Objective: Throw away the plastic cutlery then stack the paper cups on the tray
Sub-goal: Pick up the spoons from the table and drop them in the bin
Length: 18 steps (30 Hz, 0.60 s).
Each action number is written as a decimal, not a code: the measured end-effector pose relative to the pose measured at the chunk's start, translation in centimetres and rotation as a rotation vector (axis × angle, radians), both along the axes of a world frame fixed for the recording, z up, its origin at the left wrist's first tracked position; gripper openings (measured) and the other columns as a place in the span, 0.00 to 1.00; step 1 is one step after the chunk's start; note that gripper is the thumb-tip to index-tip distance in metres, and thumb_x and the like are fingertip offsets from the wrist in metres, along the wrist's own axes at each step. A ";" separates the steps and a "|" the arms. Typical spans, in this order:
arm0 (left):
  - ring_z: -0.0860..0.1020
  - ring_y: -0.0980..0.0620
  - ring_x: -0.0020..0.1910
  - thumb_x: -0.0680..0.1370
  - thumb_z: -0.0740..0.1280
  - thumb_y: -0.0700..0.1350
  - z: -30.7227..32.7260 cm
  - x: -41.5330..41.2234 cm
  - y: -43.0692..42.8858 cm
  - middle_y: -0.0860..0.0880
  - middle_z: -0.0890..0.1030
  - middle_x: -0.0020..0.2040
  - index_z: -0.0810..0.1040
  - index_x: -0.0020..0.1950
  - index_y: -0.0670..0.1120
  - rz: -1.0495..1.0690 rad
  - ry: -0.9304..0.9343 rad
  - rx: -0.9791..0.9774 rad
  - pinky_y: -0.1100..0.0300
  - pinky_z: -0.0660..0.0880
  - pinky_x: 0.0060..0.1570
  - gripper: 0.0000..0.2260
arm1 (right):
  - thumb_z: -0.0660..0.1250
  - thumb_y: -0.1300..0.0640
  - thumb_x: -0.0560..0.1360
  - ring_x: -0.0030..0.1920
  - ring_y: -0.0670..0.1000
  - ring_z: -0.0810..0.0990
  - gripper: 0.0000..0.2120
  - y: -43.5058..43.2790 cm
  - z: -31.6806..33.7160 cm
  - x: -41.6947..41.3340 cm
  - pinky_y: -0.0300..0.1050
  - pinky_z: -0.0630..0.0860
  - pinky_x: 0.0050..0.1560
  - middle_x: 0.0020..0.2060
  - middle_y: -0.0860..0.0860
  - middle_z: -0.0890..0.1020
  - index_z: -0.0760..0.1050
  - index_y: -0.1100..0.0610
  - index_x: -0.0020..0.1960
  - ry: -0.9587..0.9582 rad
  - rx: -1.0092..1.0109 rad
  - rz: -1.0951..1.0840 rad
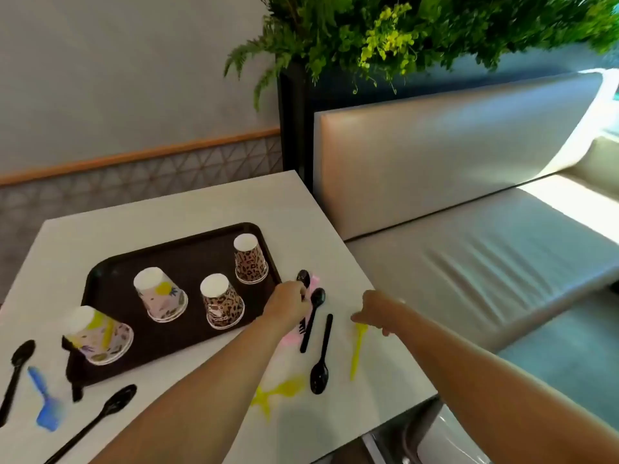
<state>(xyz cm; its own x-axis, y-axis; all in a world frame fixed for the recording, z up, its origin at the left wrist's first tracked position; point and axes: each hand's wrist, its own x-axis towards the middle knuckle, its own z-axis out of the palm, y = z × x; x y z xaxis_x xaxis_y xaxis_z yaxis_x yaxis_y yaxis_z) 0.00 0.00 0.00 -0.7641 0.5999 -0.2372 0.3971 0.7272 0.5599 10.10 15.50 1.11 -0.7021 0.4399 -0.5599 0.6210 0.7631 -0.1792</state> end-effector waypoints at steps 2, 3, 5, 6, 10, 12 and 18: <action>0.75 0.36 0.45 0.76 0.61 0.39 -0.8 0.1 0.9 0.40 0.73 0.40 0.70 0.38 0.41 0.009 -0.003 -0.069 0.52 0.68 0.39 0.07 | 0.62 0.44 0.77 0.37 0.53 0.75 0.23 -0.1 -1.3 0.3 0.42 0.64 0.30 0.52 0.55 0.76 0.67 0.61 0.61 -0.026 -0.021 -0.038; 0.76 0.36 0.49 0.76 0.61 0.40 -1.2 0.0 1.2 0.37 0.75 0.44 0.72 0.43 0.38 0.019 -0.004 -0.113 0.47 0.72 0.42 0.05 | 0.61 0.42 0.76 0.47 0.57 0.79 0.30 -0.3 -2.2 0.5 0.42 0.65 0.31 0.60 0.58 0.74 0.61 0.62 0.68 -0.027 -0.041 -0.061; 0.76 0.37 0.53 0.77 0.62 0.42 -2.1 -0.1 1.7 0.36 0.77 0.52 0.73 0.52 0.35 0.033 -0.008 -0.177 0.46 0.74 0.49 0.11 | 0.61 0.38 0.75 0.59 0.60 0.76 0.37 -1.1 -3.7 0.6 0.45 0.72 0.39 0.64 0.59 0.71 0.55 0.61 0.72 0.001 -0.072 -0.102; 0.77 0.38 0.53 0.77 0.62 0.43 -2.4 -0.1 2.1 0.37 0.77 0.54 0.73 0.54 0.35 0.027 -0.006 -0.208 0.47 0.74 0.48 0.12 | 0.61 0.37 0.74 0.60 0.59 0.76 0.38 -1.6 -4.3 0.6 0.48 0.74 0.45 0.64 0.58 0.72 0.54 0.60 0.73 0.009 -0.066 -0.110; 0.77 0.41 0.54 0.77 0.64 0.46 -3.5 -0.2 3.3 0.41 0.77 0.55 0.72 0.58 0.39 0.032 -0.008 -0.227 0.55 0.72 0.45 0.14 | 0.60 0.32 0.72 0.58 0.57 0.77 0.43 -3.1 -6.0 0.3 0.48 0.74 0.48 0.61 0.56 0.75 0.51 0.58 0.73 0.044 0.010 -0.090; 0.76 0.42 0.56 0.76 0.66 0.49 -4.1 -0.2 3.6 0.41 0.76 0.58 0.71 0.60 0.40 0.045 -0.003 -0.242 0.55 0.73 0.48 0.17 | 0.61 0.32 0.71 0.58 0.57 0.77 0.44 -3.6 -6.6 0.2 0.48 0.74 0.49 0.62 0.55 0.73 0.51 0.58 0.74 0.057 0.014 -0.084; 0.74 0.45 0.60 0.73 0.70 0.53 -5.7 -0.1 4.6 0.43 0.73 0.62 0.68 0.64 0.40 0.118 0.017 -0.290 0.55 0.72 0.52 0.26 | 0.63 0.40 0.74 0.59 0.56 0.76 0.37 -3.3 -7.7 -0.7 0.47 0.73 0.48 0.62 0.56 0.71 0.53 0.59 0.72 0.094 -0.021 -0.071</action>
